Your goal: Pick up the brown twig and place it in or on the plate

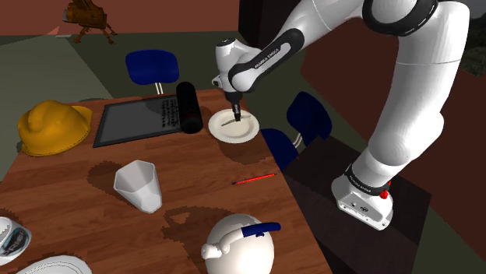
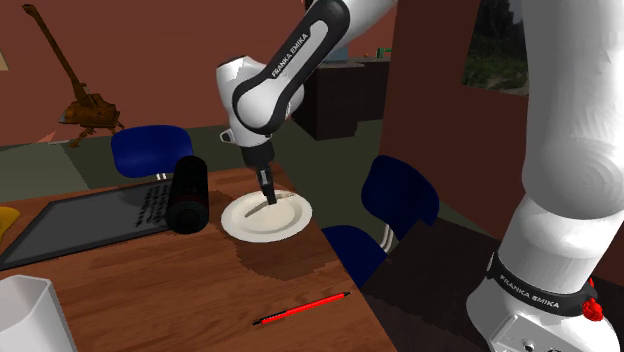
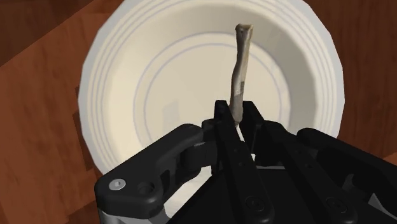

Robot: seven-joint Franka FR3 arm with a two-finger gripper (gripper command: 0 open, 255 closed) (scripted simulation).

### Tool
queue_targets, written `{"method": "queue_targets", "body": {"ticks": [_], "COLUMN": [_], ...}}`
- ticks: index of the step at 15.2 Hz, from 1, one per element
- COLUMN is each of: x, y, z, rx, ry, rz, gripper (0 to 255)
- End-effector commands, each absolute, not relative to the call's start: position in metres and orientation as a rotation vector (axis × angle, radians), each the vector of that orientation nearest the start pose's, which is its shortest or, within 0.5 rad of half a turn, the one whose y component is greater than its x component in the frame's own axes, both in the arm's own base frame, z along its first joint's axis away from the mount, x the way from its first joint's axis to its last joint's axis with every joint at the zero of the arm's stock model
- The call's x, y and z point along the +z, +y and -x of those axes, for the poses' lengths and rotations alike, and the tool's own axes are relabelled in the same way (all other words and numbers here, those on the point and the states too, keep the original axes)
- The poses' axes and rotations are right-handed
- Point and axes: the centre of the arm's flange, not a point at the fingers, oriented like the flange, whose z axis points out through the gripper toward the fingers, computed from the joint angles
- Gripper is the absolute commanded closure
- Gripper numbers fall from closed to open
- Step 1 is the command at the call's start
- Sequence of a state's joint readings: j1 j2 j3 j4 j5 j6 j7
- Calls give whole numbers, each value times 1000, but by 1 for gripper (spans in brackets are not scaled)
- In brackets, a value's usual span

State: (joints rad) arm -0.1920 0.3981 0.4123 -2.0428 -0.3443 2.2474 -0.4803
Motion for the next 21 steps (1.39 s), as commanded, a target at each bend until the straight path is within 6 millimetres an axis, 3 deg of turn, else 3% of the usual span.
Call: {"method": "queue_targets", "body": {"ticks": [1, 6, 13, 14, 19, 21], "x": [237, 212, 212, 212, 212, 238], "y": [114, 114, 114, 114, 114, 118], "z": [-568, -568, -568, -568, -568, -571], "rx": [247, 247, 247, 247, 247, 247], "ry": [-1424, -1424, -1424, -1424, -1424, -1424], "rz": [2872, 2872, 2872, 2872, 2872, 2872], "gripper": [255, 255, 255, 0, 0, 0]}}
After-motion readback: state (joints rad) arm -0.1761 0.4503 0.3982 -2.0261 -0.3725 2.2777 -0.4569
